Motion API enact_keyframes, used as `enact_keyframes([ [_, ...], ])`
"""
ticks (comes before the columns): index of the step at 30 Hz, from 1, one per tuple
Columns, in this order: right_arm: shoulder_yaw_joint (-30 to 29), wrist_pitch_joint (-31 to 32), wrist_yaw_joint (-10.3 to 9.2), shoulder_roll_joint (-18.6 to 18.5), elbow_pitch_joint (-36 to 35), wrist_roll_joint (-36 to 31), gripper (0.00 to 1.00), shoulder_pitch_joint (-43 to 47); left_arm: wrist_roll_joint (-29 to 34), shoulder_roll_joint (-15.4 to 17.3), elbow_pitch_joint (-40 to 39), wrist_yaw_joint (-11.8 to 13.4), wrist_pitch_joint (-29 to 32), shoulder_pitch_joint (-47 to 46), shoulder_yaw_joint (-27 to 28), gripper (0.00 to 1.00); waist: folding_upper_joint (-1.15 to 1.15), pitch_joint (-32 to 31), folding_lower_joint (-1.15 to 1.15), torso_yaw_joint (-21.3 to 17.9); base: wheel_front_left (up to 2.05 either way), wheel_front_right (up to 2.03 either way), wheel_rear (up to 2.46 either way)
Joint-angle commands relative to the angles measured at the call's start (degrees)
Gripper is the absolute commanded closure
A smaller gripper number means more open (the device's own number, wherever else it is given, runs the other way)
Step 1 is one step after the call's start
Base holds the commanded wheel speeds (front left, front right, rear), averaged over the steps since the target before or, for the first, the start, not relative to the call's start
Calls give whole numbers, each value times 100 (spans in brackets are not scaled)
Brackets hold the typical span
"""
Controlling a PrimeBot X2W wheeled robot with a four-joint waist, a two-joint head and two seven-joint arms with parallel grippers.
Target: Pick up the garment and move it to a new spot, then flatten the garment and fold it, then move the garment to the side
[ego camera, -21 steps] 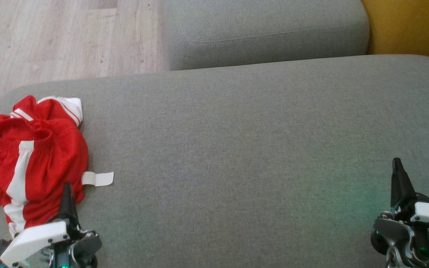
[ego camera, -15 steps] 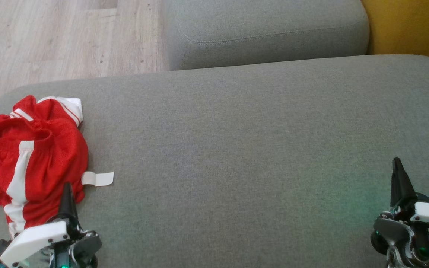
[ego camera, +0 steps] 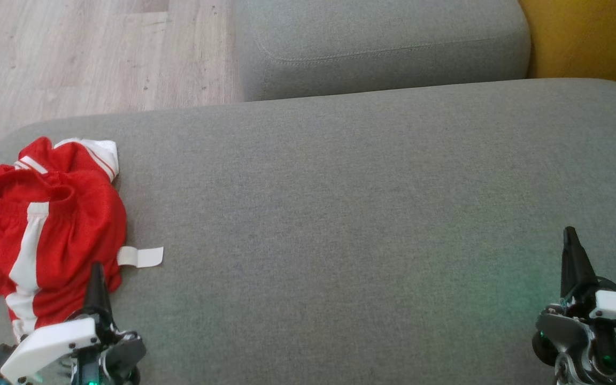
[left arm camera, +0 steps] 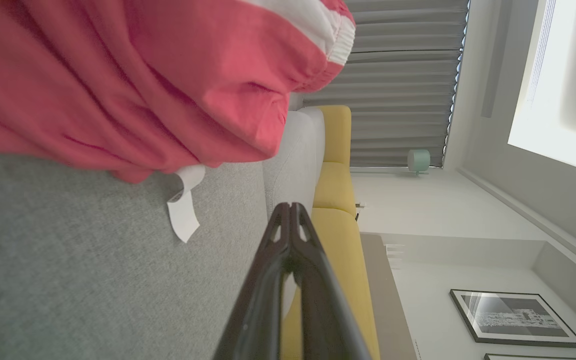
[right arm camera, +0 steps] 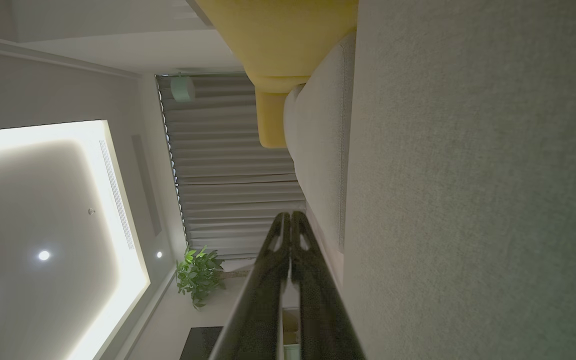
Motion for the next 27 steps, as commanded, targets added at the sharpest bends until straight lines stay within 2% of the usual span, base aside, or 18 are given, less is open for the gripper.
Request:
enact_keyframes([
  [1, 120, 32, -4, -30, -215, -41, 100, -316, -32, 25, -211, -39, 40, -274, 208, 100, 0, 0, 0, 0, 0, 0, 0],
  [27, 120, 32, -4, -30, -215, -41, 100, -316, -32, 25, -212, -39, 40, -274, 208, 100, 0, 0, 0, 0, 0, 0, 0],
])
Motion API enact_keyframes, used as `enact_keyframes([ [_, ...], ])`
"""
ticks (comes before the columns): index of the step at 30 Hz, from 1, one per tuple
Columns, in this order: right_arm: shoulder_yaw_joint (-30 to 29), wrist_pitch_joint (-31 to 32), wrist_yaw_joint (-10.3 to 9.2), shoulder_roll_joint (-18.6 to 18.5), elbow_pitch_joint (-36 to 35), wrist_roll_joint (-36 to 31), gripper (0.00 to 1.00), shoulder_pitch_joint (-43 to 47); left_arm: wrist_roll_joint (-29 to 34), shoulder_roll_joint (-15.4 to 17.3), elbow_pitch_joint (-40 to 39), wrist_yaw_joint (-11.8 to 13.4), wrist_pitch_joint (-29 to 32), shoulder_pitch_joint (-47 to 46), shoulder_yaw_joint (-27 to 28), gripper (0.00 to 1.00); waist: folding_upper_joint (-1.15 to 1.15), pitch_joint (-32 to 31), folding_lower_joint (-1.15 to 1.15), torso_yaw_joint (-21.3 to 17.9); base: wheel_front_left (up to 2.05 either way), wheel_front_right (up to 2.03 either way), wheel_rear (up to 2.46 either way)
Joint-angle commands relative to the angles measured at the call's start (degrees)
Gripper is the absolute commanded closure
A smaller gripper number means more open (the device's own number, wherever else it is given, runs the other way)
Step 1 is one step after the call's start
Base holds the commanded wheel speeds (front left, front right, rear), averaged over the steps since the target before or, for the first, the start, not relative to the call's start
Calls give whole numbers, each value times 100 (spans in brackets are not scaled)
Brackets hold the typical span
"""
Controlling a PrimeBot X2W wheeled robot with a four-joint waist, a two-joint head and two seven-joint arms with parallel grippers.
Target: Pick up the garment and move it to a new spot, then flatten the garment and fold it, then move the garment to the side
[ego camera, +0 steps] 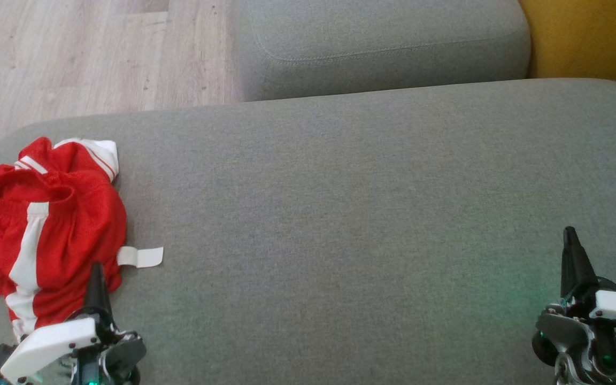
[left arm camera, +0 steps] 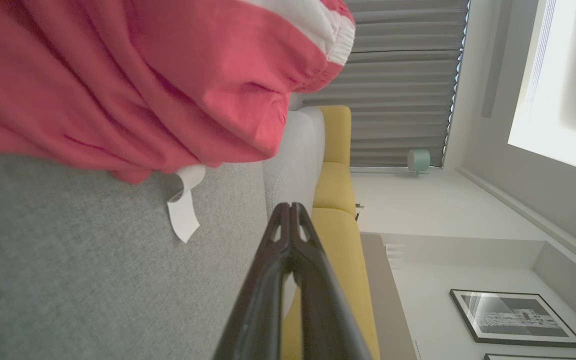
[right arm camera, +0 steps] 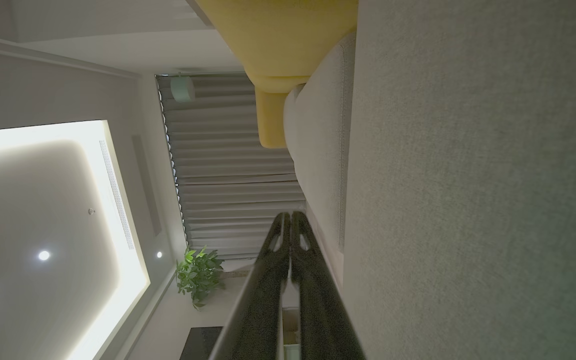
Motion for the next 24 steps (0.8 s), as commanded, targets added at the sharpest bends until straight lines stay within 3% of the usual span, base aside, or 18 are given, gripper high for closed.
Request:
enact_keyframes([
  [1, 120, 32, -4, -30, -215, -41, 100, -316, -32, 25, -212, -39, 40, -274, 208, 100, 0, 0, 0, 0, 0, 0, 0],
  [24, 120, 32, -4, -30, -215, -41, 100, -316, -32, 25, -212, -39, 40, -274, 208, 100, 0, 0, 0, 0, 0, 0, 0],
])
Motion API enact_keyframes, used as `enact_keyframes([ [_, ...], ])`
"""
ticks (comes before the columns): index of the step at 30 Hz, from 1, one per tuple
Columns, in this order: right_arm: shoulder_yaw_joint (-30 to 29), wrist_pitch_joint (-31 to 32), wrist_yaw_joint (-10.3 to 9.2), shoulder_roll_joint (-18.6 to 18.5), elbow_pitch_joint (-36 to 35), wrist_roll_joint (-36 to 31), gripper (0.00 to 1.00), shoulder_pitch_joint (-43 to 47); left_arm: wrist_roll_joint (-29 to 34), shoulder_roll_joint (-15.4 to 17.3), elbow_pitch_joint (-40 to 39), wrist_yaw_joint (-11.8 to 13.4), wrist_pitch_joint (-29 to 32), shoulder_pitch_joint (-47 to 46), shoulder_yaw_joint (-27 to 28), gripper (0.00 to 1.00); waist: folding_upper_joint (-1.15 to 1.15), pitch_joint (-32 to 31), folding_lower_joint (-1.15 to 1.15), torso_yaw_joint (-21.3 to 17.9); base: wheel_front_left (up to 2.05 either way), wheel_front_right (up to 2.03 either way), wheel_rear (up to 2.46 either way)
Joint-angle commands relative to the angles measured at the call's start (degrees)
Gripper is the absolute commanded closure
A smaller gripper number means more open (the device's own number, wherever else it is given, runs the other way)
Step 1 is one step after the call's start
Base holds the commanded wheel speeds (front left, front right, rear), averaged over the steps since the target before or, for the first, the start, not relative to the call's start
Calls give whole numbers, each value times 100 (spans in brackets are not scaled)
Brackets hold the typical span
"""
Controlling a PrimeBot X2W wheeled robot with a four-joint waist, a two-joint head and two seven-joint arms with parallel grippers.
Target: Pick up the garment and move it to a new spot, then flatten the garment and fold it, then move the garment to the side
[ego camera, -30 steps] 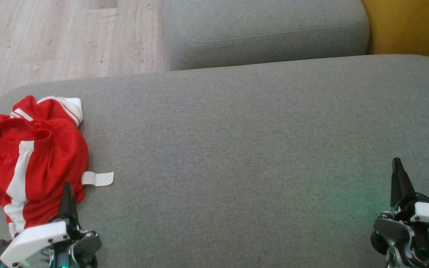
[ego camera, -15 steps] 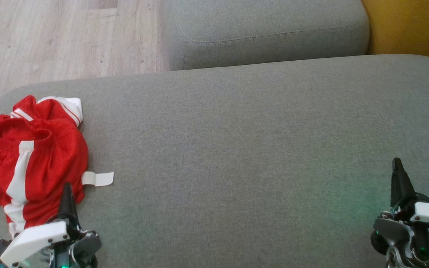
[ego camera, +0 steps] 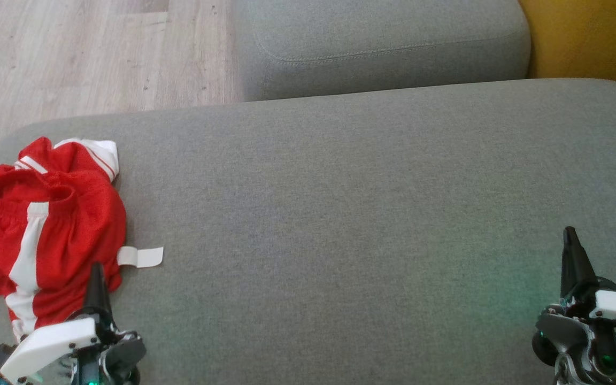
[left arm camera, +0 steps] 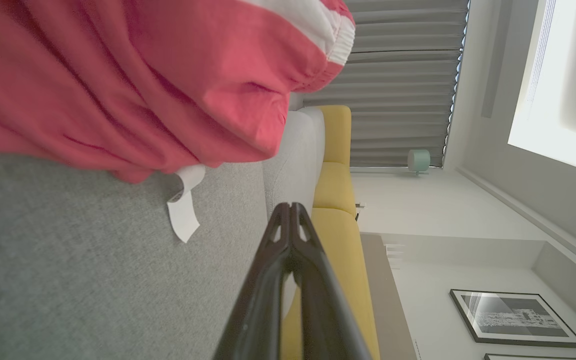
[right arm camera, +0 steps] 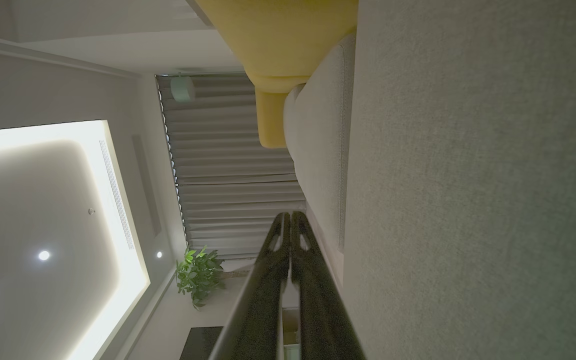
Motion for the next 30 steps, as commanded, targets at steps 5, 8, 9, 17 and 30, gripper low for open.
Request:
enact_keyframes([
  [5, 120, 32, -4, -30, -215, -41, 100, -316, -32, 25, -212, -39, 40, -274, 208, 100, 0, 0, 0, 0, 0, 0, 0],
  [8, 4, -1, 0, 1, 23, 2, 100, 4, 3, 0, 24, 4, -5, 2, -7, 100, 0, 0, 0, 0, 0, 0, 0],
  [9, 12, -2, 0, 3, 92, 2, 0, 27, 4, -1, 86, 4, -6, 25, -20, 0, 0, 0, 0, 0, 0, 0, 0],
  [17, 158, -103, 0, 18, 255, -40, 0, 84, 103, -6, 262, 3, -109, 98, -121, 0, 0, 4, 0, 3, 0, 0, 0],
  [30, 373, -310, -1, 7, 264, -856, 0, -25, 851, -3, 158, 63, -311, 46, -167, 0, 0, 7, 0, 6, 0, 0, 0],
])
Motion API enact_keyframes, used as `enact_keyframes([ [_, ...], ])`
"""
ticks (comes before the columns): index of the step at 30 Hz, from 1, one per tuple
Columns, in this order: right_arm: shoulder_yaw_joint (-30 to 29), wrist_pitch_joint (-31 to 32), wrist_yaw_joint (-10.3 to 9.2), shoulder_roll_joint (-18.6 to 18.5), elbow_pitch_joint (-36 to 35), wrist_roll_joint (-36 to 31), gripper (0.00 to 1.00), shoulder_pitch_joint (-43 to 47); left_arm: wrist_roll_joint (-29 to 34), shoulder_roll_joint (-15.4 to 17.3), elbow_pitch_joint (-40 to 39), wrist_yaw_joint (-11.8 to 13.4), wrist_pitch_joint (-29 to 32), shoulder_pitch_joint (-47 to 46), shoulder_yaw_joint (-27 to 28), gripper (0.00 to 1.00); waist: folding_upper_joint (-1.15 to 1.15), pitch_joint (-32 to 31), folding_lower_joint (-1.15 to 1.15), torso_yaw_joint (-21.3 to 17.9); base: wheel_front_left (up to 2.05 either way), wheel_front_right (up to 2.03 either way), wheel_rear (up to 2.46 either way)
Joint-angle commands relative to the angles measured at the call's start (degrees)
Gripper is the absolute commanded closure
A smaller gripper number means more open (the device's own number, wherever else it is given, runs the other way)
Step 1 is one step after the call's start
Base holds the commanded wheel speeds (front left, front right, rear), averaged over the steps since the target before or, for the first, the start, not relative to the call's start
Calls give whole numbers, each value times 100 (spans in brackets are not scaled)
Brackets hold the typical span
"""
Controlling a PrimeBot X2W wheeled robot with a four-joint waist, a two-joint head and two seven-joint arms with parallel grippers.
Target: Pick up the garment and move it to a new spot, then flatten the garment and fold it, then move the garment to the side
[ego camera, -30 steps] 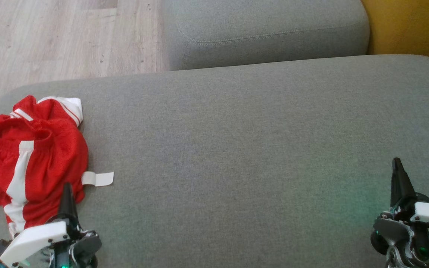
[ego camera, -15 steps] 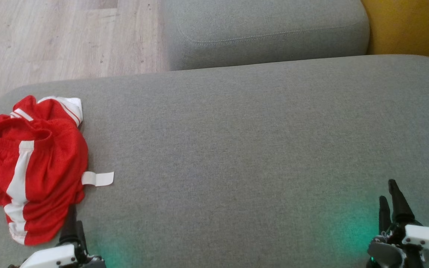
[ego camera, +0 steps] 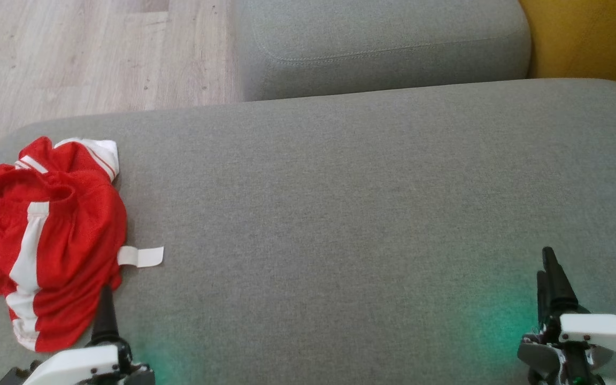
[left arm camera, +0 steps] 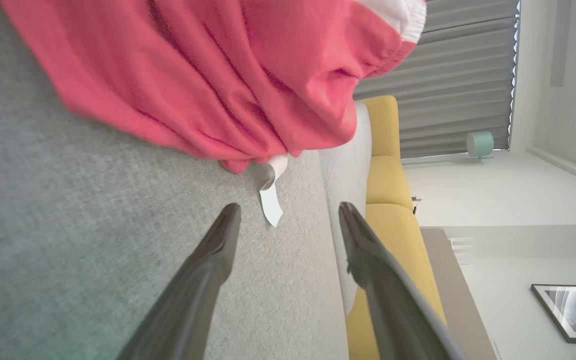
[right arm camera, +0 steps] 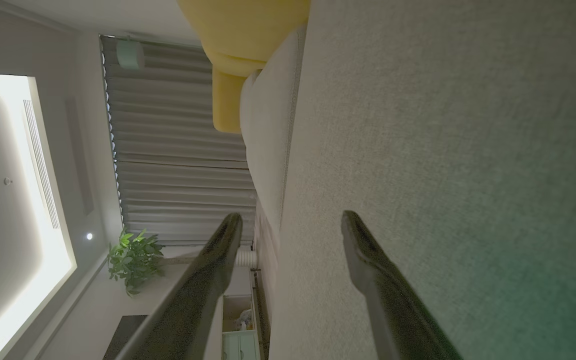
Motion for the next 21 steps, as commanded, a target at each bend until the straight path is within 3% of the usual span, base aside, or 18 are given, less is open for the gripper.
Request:
enact_keyframes([
  [1, 42, -52, -1, -31, -202, -175, 0, -298, 159, 21, -226, 18, -49, -295, -14, 0, 0, 1, 0, 0, 0, 0, 0],
  [21, 372, -408, -1, -35, -403, -1918, 0, -362, 1701, 27, -608, 297, -402, -307, -301, 0, 0, -18, 0, 15, 0, 0, 0],
])
